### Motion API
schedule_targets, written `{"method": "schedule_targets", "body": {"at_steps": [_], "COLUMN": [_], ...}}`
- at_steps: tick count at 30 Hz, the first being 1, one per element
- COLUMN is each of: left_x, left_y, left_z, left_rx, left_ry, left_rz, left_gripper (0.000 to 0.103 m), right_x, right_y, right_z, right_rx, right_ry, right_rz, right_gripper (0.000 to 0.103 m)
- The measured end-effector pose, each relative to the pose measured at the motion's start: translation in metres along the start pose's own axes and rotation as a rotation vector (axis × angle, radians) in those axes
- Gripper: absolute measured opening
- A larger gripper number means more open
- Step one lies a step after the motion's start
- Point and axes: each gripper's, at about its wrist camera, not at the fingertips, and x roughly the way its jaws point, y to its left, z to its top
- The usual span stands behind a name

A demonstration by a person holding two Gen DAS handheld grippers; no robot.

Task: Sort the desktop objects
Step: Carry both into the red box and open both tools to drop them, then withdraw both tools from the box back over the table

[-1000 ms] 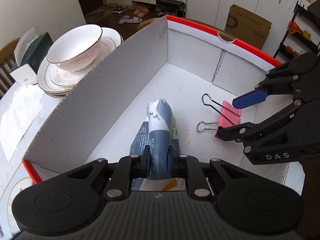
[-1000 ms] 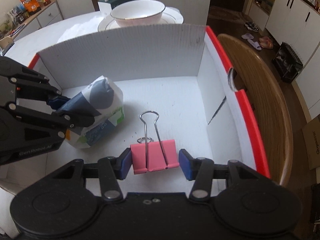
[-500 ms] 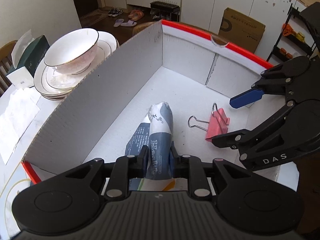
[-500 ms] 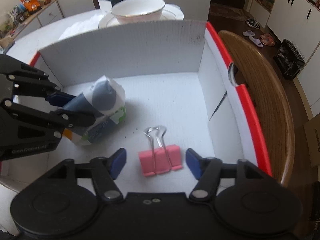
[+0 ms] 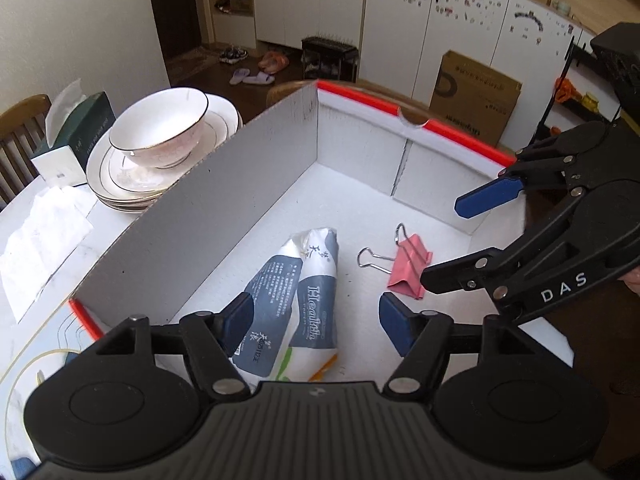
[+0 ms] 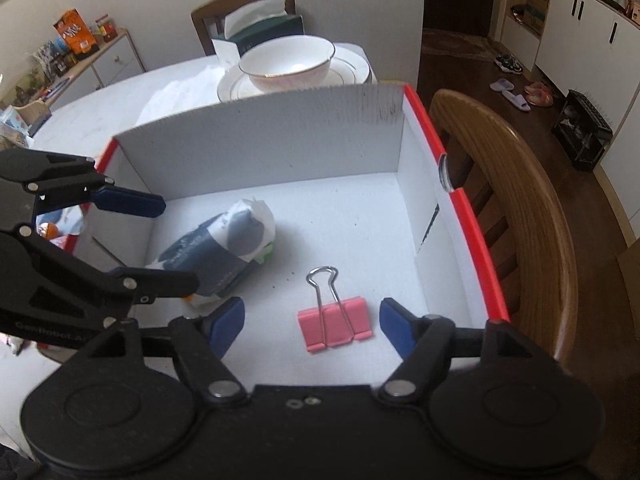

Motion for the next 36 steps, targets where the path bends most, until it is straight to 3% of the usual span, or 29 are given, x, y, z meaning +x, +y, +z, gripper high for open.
{"method": "schedule_targets", "body": {"at_steps": [15,25,29,36], "left_x": [-0.053,-0.098,-0.116,-0.144], "left_y": [-0.006,-0.011,-0.006,0.017], "left_z": [-0.022,-0.054,-0.073,-0.111], "left_rx": [-0.08,-0.126,-0.141,-0.193], "left_ry": [-0.126,-0.206,-0.227,-0.231], "left_rz": [0.032,0.033,0.052,0.072], "left_gripper": [0.068,0.068,0.08,0.09], "right_x": [-0.041,-0.064,-0.067,-0.068], "right_y": [0.021,0.049,0.067,0.104], "right_z": [-0.013,-0.027,-0.031,-0.039], "right_rx": [-0.038,-0.081,-0.084,-0.055], "right_ry": [-0.116,-0.215,-0.228,-0.242], "right_rz": [0.029,0.014,0.014,0.03], "right_gripper": [0.078,0.089,0.094,0.097]}}
